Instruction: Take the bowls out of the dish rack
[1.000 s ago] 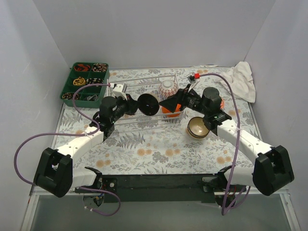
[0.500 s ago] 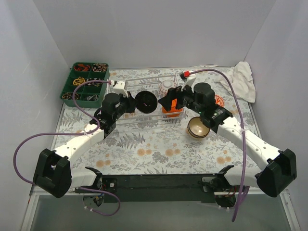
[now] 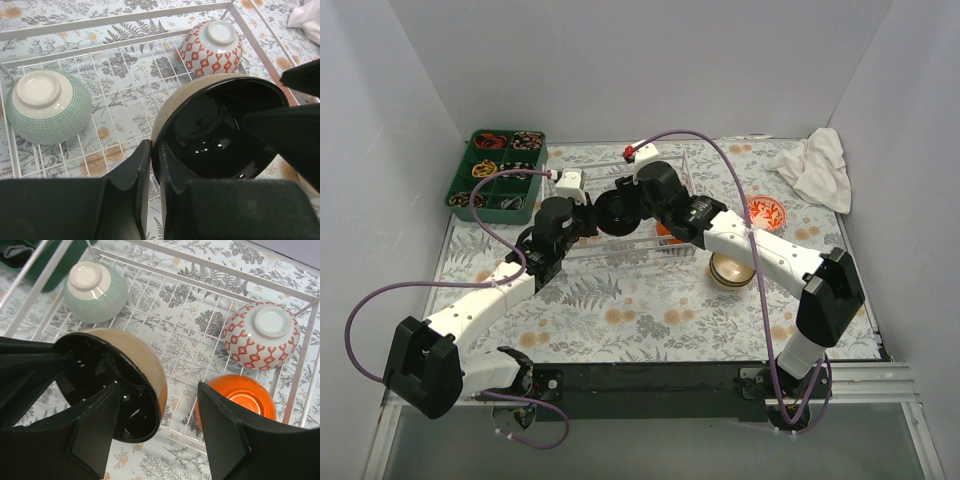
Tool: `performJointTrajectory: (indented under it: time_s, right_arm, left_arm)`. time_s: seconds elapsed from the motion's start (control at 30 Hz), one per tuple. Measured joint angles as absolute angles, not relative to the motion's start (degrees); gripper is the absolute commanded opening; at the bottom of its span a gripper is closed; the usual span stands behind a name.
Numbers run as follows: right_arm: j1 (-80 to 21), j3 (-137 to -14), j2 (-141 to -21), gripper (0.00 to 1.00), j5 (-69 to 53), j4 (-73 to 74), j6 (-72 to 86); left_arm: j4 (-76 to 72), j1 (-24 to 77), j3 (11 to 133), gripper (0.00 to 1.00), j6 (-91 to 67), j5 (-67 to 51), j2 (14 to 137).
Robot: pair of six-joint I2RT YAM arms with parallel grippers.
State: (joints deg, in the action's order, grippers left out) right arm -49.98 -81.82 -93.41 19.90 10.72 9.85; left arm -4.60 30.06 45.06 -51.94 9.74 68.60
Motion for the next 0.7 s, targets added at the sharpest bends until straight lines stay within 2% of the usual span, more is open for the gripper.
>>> performJointTrajectory:
  time_s: [0.07, 0.1, 0.17, 0.2, 0.27, 0.3, 0.33, 0.47, 0.5, 0.57, 0.6, 0.7]
  right_arm:
    - [-50.33, -83.40, -95.70, 0.56, 20.95, 11.70, 9.37]
    - [-50.41, -84.05, -96.82, 0.47, 21.37, 12.19, 9.02]
    - [-50.63, -85.34, -98.72, 0.37, 22.20, 13.39, 8.40]
    - [-50.72, -85.82, -99.44, 0.26, 22.46, 13.87, 8.21]
    - [-50.89, -86.94, -100.60, 0.15, 23.00, 14.63, 7.70]
    - [-51.00, -87.39, -100.92, 0.04, 23.11, 14.98, 7.35]
    - [-51.09, -87.64, -101.14, 0.01, 23.55, 15.75, 7.11]
    - [-51.13, -88.12, -101.32, 0.01, 24.27, 16.67, 7.14]
    - [-51.13, -88.38, -101.32, 0.01, 24.32, 16.75, 7.11]
    - [-51.18, -88.49, -101.23, 0.01, 24.32, 16.78, 7.29]
    - [-51.20, -88.49, -101.14, 0.01, 24.40, 17.61, 7.29]
    - [-51.24, -88.49, -100.82, 0.01, 24.91, 20.27, 7.27]
  left_arm:
    - [-4.64, 30.06, 45.06, 0.00, -51.77, 10.31, 68.27]
    - [-4.67, 30.09, 45.06, 0.00, -51.66, 10.48, 68.14]
    - [-4.64, 30.09, 45.06, 0.00, -51.44, 10.70, 68.05]
    - [-4.64, 30.09, 45.06, 0.00, -51.35, 10.87, 68.03]
    - [-4.64, 30.09, 45.06, 0.00, -51.22, 11.18, 68.01]
    - [-4.67, 30.09, 45.06, 0.00, -51.13, 11.27, 67.96]
    - [-4.91, 30.09, 45.06, 0.00, -51.05, 11.46, 67.88]
    - [-4.69, 30.13, 45.06, 0.02, -50.57, 11.70, 66.96]
    - [-4.75, 30.13, 45.06, 0.18, -50.46, 11.77, 66.85]
    - [-4.80, 30.13, 45.06, 0.39, -50.19, 11.84, 66.57]
    - [-5.21, 30.13, 45.06, 0.58, -49.93, 11.86, 66.26]
    - [-7.46, 30.13, 44.97, 0.77, -49.30, 12.08, 64.18]
